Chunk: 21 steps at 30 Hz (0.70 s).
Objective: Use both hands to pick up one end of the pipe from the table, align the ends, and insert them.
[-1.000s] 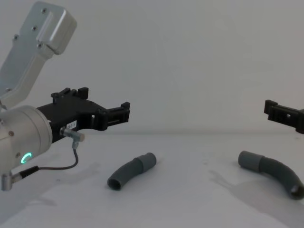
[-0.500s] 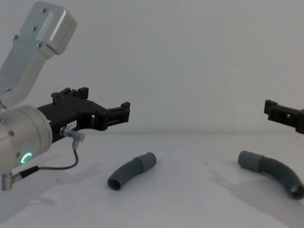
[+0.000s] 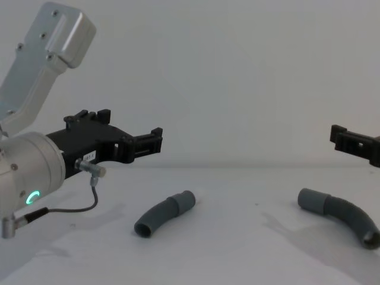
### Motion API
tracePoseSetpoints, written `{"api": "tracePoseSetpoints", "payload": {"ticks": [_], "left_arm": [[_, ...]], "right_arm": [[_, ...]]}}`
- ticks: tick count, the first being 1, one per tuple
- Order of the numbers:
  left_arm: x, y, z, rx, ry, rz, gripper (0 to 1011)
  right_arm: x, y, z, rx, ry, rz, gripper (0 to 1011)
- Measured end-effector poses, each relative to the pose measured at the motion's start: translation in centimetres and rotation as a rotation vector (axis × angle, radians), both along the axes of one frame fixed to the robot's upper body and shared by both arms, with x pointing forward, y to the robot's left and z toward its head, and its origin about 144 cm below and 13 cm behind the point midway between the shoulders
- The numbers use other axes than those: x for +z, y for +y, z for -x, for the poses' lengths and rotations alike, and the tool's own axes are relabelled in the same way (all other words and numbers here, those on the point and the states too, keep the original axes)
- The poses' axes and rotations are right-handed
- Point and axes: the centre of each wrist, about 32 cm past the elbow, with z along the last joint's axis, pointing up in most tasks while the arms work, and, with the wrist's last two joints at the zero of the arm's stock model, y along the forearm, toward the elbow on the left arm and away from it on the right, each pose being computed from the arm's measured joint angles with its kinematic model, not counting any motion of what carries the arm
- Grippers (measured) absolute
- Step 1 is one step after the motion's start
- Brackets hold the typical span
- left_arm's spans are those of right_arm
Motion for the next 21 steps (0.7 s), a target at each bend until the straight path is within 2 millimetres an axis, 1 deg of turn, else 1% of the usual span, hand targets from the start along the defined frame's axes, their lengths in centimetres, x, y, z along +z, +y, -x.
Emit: {"api": "tracePoseSetpoints", "payload": {"ticks": [21], "left_arm": [[0.05, -0.04, 0.02, 0.000, 0.004, -0.002, 1002]], "right_arm": [[0.00, 0.00, 0.00, 0.000, 0.000, 0.000, 1004]]}}
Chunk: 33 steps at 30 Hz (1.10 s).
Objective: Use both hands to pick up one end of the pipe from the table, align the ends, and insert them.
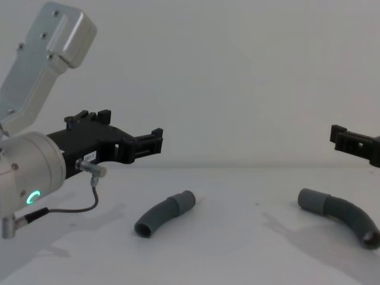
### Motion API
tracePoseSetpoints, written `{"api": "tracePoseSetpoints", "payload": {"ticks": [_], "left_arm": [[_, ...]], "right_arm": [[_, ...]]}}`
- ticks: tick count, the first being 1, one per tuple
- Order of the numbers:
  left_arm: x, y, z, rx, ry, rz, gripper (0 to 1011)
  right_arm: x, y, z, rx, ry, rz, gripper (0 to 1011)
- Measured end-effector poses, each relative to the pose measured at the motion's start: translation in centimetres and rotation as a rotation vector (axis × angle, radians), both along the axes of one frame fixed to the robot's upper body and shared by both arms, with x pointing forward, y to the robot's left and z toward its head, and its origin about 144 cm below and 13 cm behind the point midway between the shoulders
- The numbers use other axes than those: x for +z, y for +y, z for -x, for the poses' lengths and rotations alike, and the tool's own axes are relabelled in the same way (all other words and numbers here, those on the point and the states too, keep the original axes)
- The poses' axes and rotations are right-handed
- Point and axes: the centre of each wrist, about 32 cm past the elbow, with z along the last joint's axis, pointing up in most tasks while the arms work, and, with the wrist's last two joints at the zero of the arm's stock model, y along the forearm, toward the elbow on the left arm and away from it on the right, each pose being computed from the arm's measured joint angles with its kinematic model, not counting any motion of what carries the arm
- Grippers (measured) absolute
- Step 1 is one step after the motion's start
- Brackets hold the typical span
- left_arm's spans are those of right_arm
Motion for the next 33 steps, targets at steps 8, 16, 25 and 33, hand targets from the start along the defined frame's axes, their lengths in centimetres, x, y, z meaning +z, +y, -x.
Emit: {"api": "tracePoseSetpoints", "payload": {"ticks": [8, 16, 25, 33], "left_arm": [[0.5, -0.1, 0.3, 0.000, 0.052, -0.032, 1002], [1.3, 0.0, 0.7, -0.006, 0.141, -0.093, 1002], [2.7, 0.3, 0.6, -0.036, 0.249, -0.188, 1002], [3.7, 0.4, -0.3, -0.075, 0.313, -0.237, 1002]], "right_arm": [[0.0, 0.0, 0.0, 0.000, 0.000, 0.000, 1004], [0.0, 0.0, 0.0, 0.000, 0.000, 0.000, 1004], [0.0, 0.0, 0.0, 0.000, 0.000, 0.000, 1004], [0.0, 0.0, 0.0, 0.000, 0.000, 0.000, 1004]]}}
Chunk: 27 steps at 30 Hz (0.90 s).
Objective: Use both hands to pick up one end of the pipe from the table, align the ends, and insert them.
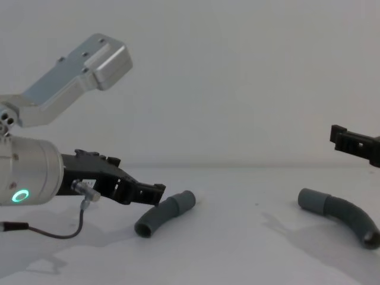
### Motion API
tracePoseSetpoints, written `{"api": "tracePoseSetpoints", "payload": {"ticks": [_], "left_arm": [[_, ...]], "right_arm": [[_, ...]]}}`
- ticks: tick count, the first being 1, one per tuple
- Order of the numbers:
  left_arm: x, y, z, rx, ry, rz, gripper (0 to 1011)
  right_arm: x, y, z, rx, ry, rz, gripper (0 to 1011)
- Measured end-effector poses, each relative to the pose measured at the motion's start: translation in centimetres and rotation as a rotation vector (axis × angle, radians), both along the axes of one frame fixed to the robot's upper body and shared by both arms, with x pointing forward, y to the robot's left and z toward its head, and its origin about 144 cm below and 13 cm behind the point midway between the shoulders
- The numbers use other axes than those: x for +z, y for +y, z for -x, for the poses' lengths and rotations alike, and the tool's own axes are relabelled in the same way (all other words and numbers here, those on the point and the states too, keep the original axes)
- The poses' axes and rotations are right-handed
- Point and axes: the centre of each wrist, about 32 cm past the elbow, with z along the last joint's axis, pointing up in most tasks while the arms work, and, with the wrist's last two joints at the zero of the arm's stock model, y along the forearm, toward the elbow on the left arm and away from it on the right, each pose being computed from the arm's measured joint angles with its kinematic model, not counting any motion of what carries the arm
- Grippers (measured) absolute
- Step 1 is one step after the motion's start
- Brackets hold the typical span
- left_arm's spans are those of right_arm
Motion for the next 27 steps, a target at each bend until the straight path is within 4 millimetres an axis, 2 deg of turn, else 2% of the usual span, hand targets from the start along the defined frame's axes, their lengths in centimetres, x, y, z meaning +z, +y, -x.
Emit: {"api": "tracePoseSetpoints", "payload": {"ticks": [27], "left_arm": [[1.0, -1.9, -3.3, -0.074, 0.136, -0.012, 1002]], "right_arm": [[0.0, 0.0, 0.0, 0.000, 0.000, 0.000, 1004]]}}
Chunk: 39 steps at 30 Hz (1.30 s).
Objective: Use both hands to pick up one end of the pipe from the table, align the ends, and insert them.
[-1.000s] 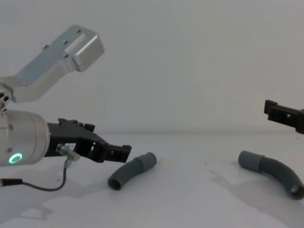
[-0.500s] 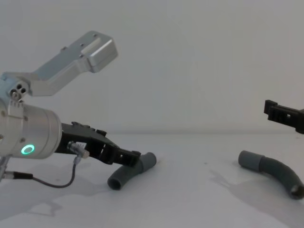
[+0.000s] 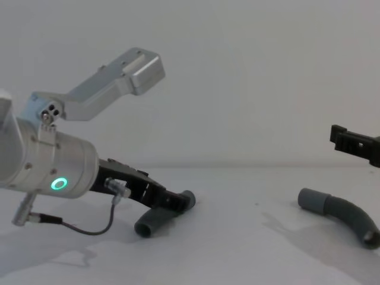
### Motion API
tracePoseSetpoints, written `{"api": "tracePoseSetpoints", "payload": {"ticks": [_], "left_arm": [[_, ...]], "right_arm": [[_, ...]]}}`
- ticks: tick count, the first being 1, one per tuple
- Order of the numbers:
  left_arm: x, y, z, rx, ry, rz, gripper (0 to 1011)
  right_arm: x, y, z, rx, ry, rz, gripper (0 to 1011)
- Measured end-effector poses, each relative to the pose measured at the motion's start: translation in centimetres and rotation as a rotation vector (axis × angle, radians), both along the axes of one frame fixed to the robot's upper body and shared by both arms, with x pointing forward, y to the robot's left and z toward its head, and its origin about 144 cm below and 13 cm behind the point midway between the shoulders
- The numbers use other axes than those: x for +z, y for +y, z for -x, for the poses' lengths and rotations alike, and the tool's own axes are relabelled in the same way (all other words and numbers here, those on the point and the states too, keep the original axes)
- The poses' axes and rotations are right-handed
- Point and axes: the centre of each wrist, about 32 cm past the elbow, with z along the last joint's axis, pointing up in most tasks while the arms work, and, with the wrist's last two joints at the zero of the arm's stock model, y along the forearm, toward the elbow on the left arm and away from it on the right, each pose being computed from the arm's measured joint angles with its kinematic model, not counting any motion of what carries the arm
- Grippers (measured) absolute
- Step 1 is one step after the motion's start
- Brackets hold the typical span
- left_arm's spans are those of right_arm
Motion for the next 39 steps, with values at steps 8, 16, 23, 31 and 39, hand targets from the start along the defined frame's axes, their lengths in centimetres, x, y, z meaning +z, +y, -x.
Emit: {"api": "tracePoseSetpoints", "payload": {"ticks": [8, 16, 23, 31, 39], "left_arm": [[-0.2, -0.7, -0.7, 0.001, 0.027, 0.001, 1002], [-0.4, -1.2, -1.1, 0.010, 0.049, -0.004, 1002], [-0.4, -1.3, -1.3, 0.020, 0.060, -0.006, 1002], [-0.5, -1.3, -1.4, 0.027, 0.070, -0.009, 1002], [-0.6, -1.3, -1.5, 0.028, 0.080, -0.008, 1002]], "right_arm": [[0.0, 0.0, 0.0, 0.000, 0.000, 0.000, 1004], [0.0, 0.0, 0.0, 0.000, 0.000, 0.000, 1004], [0.0, 0.0, 0.0, 0.000, 0.000, 0.000, 1004], [0.0, 0.0, 0.0, 0.000, 0.000, 0.000, 1004], [0.0, 0.0, 0.0, 0.000, 0.000, 0.000, 1004]]}}
